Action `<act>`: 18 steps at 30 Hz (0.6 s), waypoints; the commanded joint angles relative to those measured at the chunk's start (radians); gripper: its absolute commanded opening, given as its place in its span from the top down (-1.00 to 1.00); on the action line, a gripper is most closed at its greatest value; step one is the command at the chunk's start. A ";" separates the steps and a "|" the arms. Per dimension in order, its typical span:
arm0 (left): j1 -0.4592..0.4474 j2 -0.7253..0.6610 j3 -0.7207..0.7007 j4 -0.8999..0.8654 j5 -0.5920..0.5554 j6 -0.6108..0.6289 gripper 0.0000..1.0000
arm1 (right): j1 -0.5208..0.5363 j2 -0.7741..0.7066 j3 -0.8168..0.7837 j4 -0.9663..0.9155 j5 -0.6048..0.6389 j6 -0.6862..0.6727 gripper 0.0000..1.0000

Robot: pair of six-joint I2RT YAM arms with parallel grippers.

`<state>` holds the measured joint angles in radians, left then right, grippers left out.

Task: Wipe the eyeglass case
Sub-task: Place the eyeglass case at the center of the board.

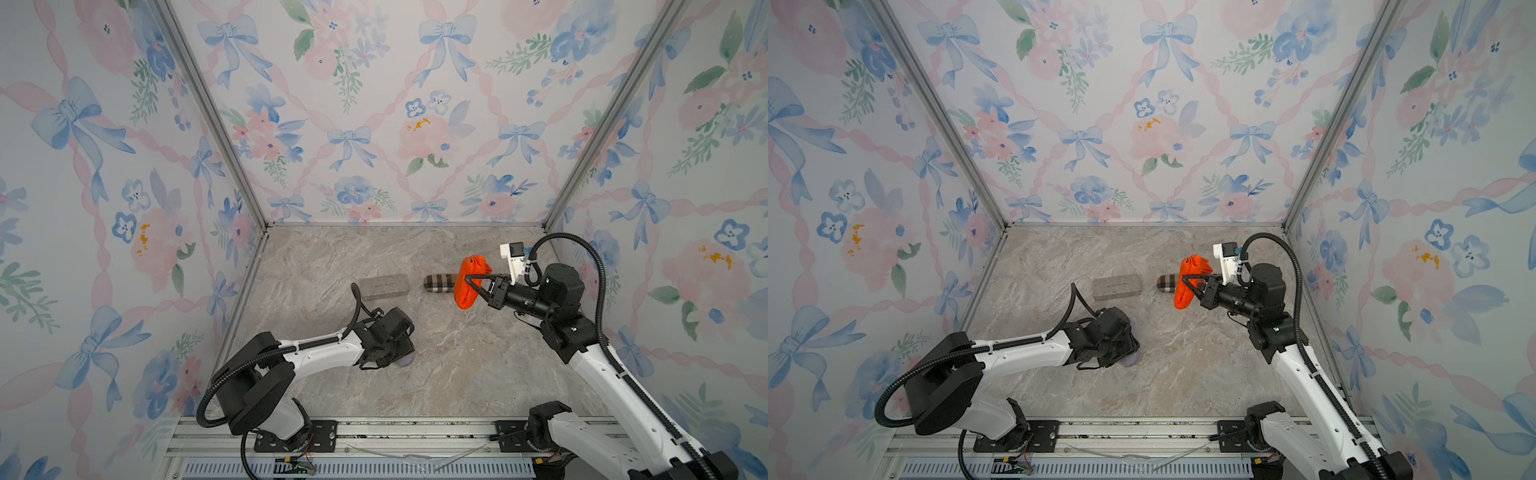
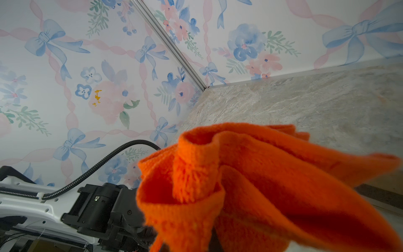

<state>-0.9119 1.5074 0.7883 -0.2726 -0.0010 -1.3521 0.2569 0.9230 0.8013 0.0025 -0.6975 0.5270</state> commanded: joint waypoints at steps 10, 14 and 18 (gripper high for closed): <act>-0.023 0.139 0.096 -0.160 0.030 -0.063 0.28 | -0.002 -0.110 -0.122 -0.002 0.034 -0.039 1.00; -0.025 0.166 0.097 -0.167 0.054 -0.073 0.02 | -0.018 -0.134 -0.140 -0.023 0.034 -0.056 1.00; -0.029 0.186 0.097 -0.167 0.075 -0.084 -0.13 | -0.030 -0.144 -0.143 -0.050 0.014 -0.067 1.00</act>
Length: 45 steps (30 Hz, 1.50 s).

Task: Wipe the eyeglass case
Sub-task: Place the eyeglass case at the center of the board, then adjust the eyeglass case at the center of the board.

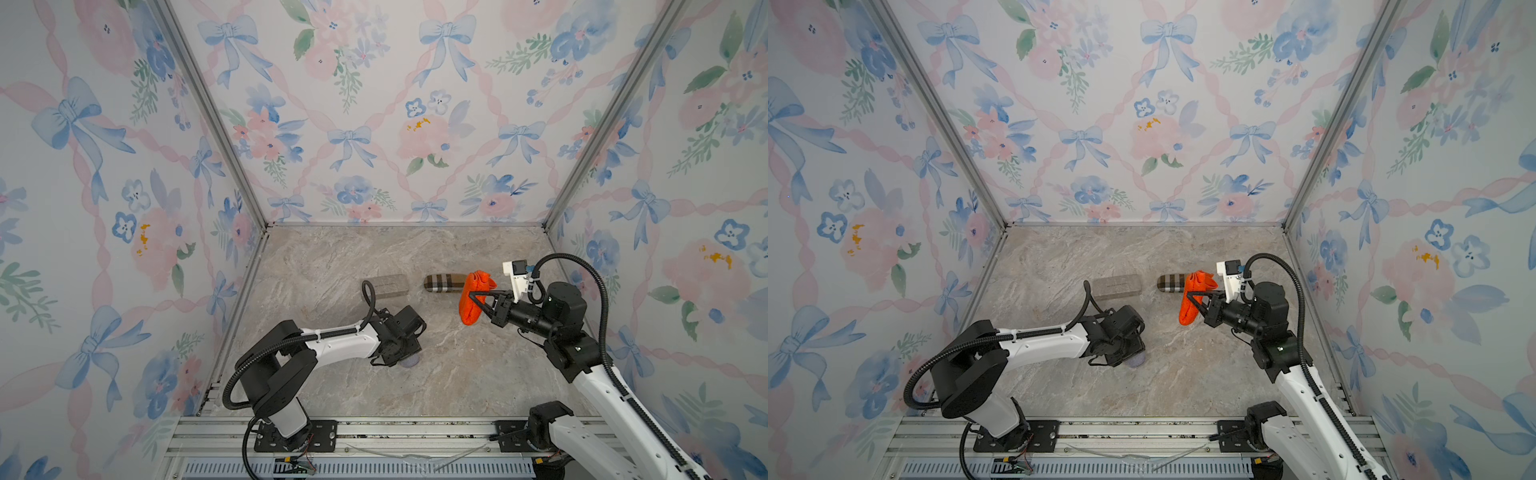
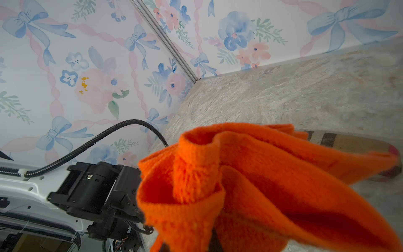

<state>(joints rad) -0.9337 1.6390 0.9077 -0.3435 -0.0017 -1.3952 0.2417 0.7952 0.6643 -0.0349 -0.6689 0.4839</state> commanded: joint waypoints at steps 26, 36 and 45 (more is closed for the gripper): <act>-0.046 0.144 0.169 -0.096 0.191 -0.092 -0.75 | -0.058 -0.120 -0.066 -0.063 -0.017 -0.036 1.00; -0.050 0.194 0.280 -0.076 0.222 -0.048 -0.74 | -0.062 -0.138 -0.084 -0.062 0.011 -0.020 1.00; -0.032 0.050 0.229 0.015 0.344 0.312 -0.66 | -0.064 -0.116 -0.069 -0.071 0.032 -0.010 1.00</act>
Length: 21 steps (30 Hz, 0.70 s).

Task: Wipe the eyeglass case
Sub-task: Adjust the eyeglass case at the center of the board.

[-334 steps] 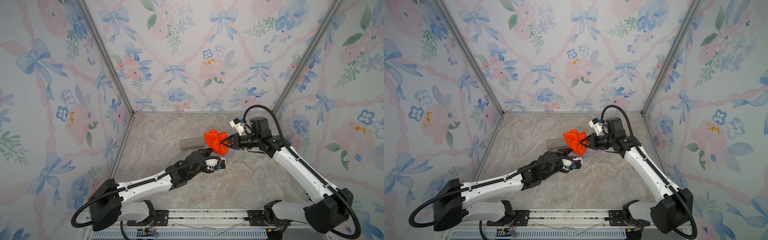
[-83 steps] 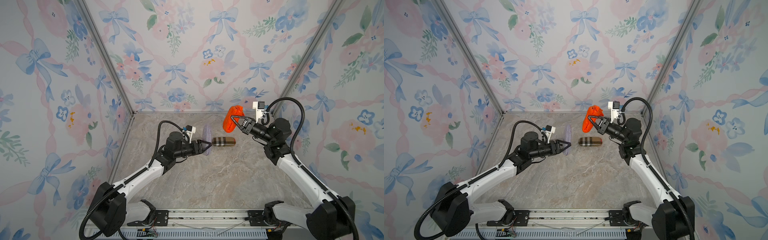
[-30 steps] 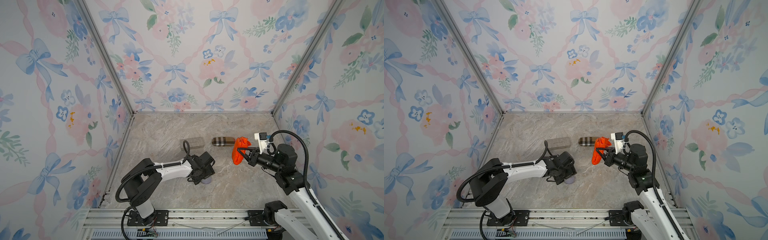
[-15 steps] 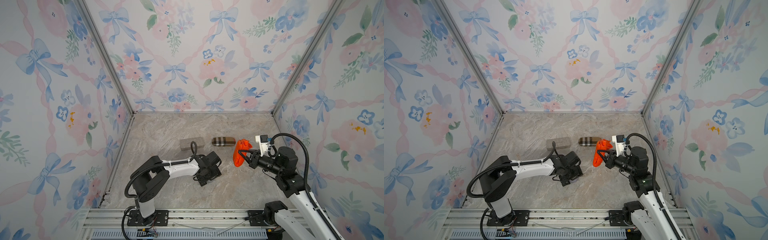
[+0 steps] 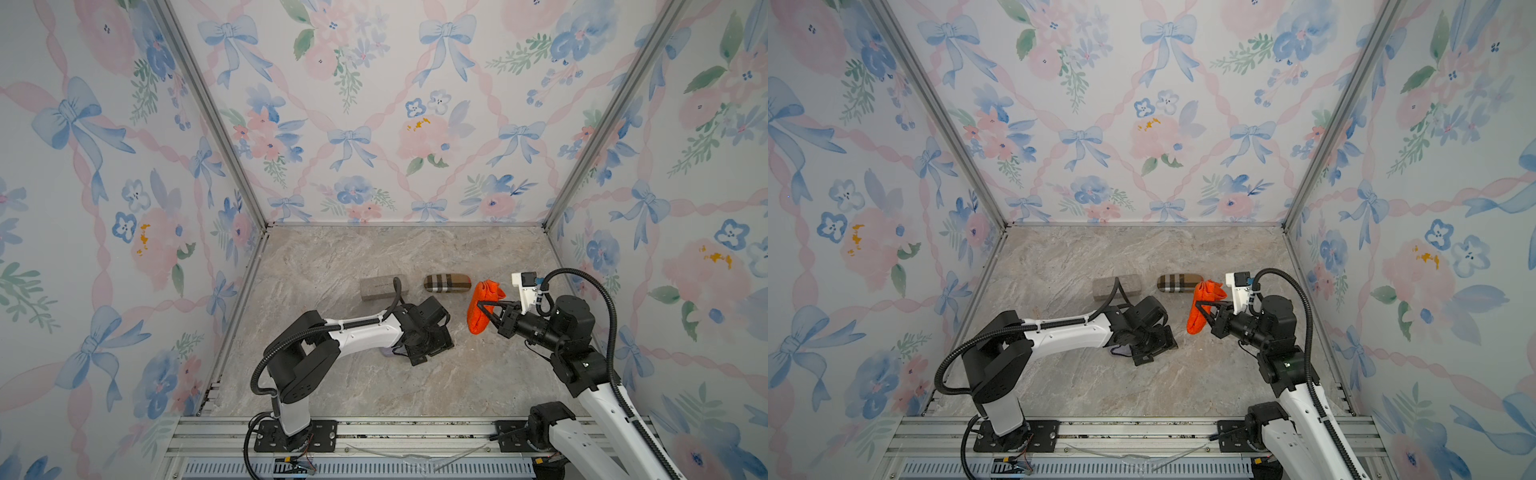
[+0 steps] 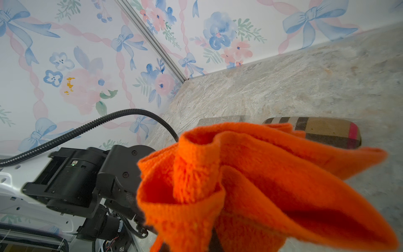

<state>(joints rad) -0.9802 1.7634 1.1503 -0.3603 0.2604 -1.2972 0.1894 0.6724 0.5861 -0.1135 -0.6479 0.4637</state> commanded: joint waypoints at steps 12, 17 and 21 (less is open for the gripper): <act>0.089 -0.226 -0.084 -0.088 -0.186 1.303 -0.57 | -0.009 0.165 0.143 0.030 0.061 0.012 1.00; 0.159 -0.224 -0.158 -0.062 -0.185 1.443 -0.56 | 0.006 0.245 0.200 0.052 0.065 0.009 1.00; 0.162 -0.233 -0.227 -0.008 -0.222 1.498 -0.57 | 0.015 0.299 0.227 0.065 0.064 0.003 1.00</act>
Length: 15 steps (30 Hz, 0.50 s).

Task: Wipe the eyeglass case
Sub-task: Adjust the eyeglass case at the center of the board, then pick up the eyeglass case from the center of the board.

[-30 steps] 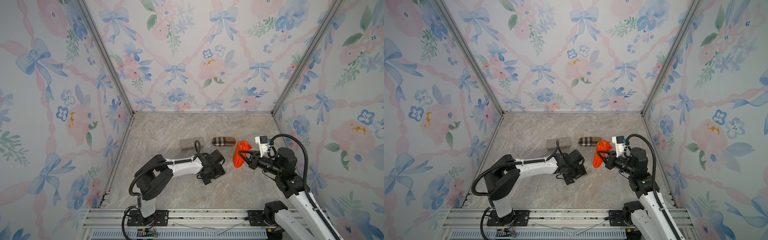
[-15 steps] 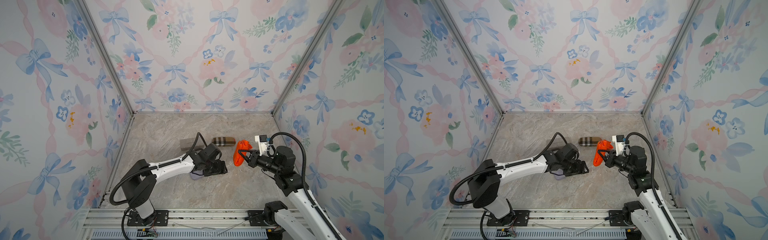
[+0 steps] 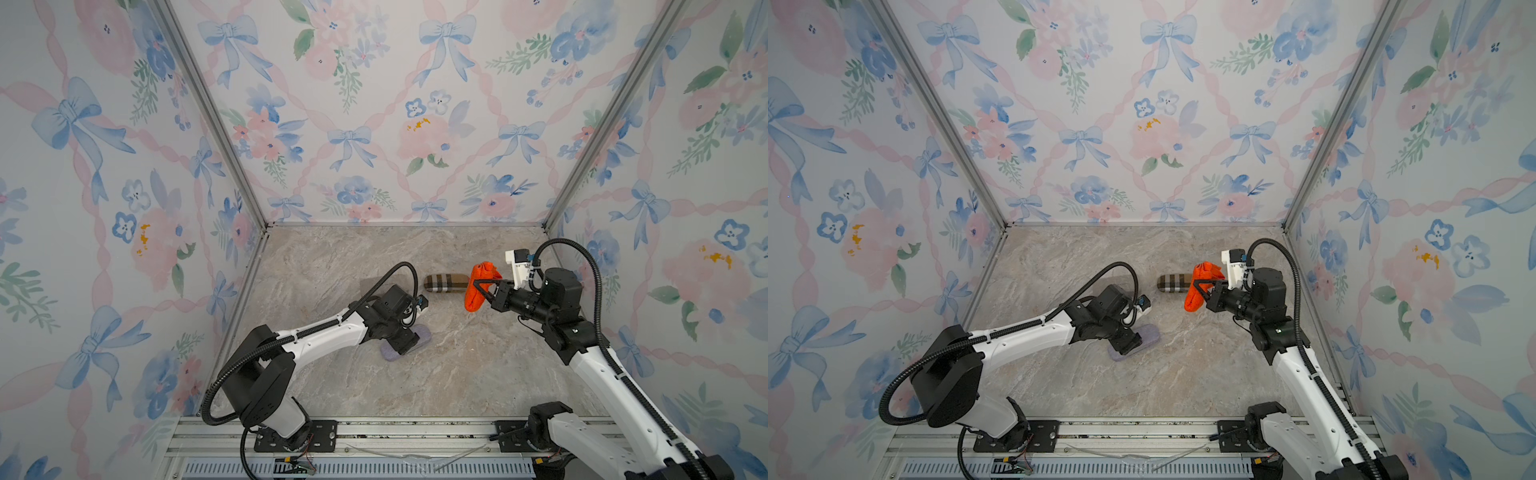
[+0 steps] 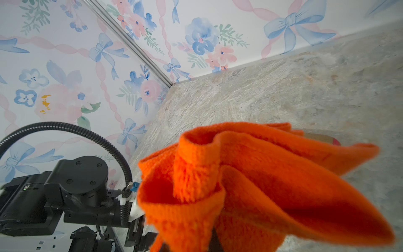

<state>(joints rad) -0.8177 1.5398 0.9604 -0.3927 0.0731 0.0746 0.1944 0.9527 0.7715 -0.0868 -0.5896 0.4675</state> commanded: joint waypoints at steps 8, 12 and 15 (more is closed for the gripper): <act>0.003 -0.021 -0.155 0.124 0.007 0.117 -0.61 | 0.018 0.069 0.051 0.062 0.000 -0.009 1.00; 0.009 -0.018 -0.182 0.169 0.002 0.120 -0.60 | 0.019 0.080 0.047 0.071 -0.004 -0.006 1.00; 0.011 -0.001 -0.199 0.213 0.004 0.114 -0.60 | 0.021 0.083 0.049 0.073 -0.006 -0.006 1.00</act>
<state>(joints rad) -0.8146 1.5391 0.7780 -0.2443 0.0818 0.1761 0.2047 1.0321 0.7891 -0.0483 -0.5900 0.4671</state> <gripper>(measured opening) 0.801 0.092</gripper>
